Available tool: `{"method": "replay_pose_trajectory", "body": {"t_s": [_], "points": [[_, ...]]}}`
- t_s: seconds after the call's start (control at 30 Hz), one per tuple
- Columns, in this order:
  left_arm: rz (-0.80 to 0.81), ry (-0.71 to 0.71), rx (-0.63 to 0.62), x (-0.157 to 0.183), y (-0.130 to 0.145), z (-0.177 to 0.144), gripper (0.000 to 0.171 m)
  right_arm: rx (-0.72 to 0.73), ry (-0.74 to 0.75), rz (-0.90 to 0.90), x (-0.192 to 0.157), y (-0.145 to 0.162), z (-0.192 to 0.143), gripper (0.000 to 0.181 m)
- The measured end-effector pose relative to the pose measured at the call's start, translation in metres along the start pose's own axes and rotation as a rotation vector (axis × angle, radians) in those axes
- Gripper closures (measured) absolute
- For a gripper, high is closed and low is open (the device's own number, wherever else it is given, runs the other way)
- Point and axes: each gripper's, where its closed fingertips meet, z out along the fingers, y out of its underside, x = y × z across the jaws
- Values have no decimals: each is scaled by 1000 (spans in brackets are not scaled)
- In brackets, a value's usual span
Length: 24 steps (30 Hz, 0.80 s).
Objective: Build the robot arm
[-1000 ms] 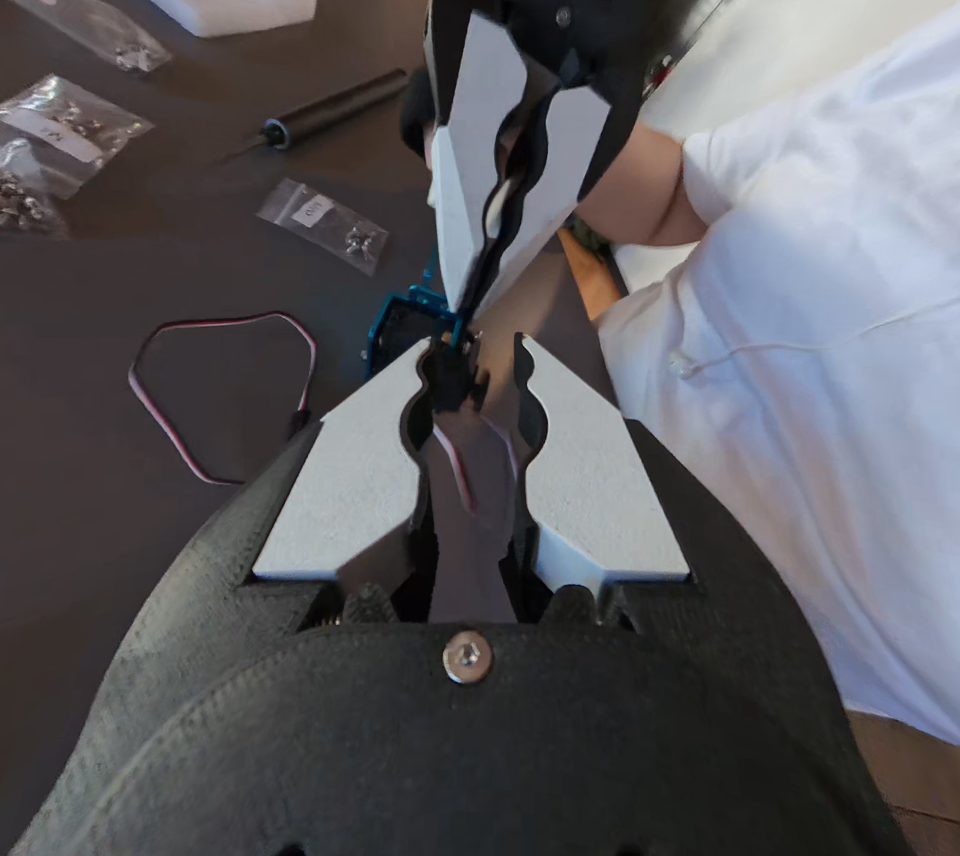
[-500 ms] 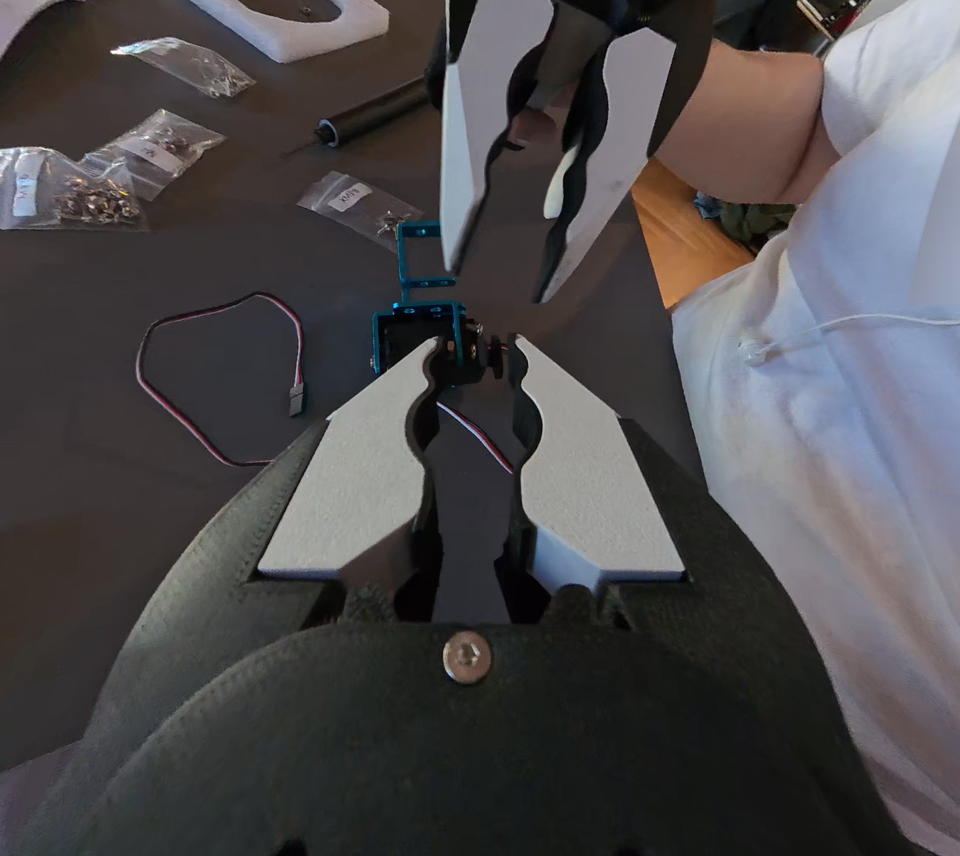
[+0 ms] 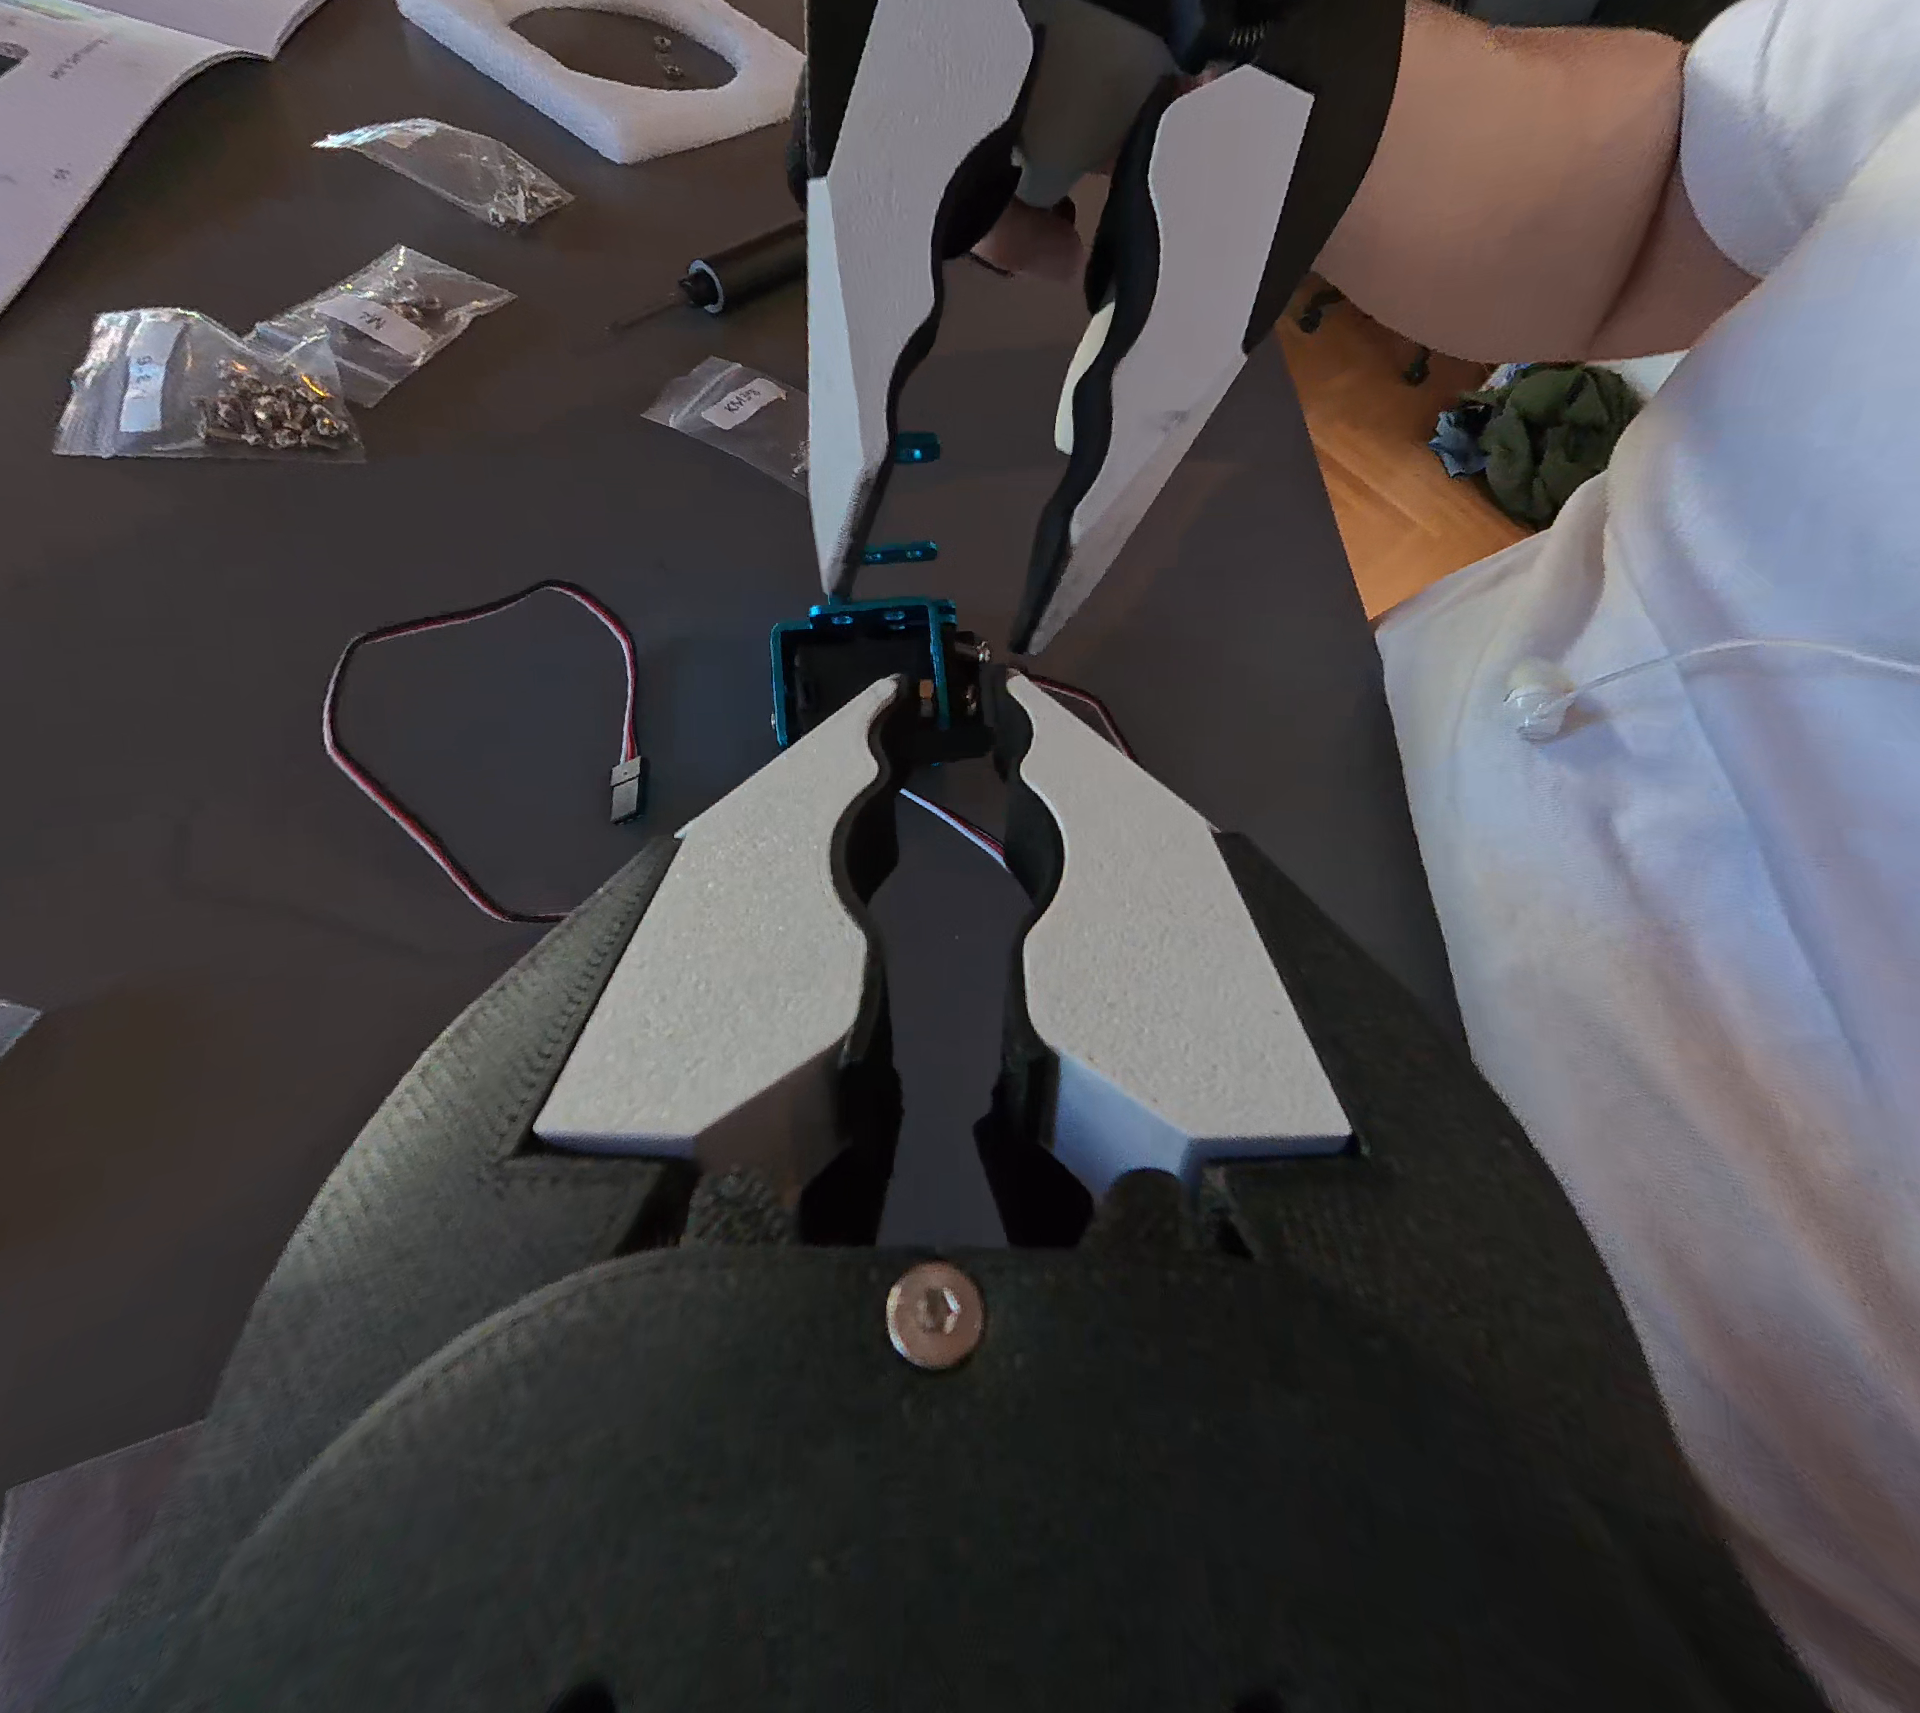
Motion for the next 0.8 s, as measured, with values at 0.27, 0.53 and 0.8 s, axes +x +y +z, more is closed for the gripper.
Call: {"method": "replay_pose_trajectory", "body": {"t_s": [0.27,0.53,0.8], "points": [[2,7,8,2,-1,3,161,-17,-14,41,2,0,1,150],[1,19,13,2,-1,3,161,-33,-93,-5,1,1,0,153],[-1,40,-2,3,3,-1,158,-56,-129,-77,0,0,1,153]]}}
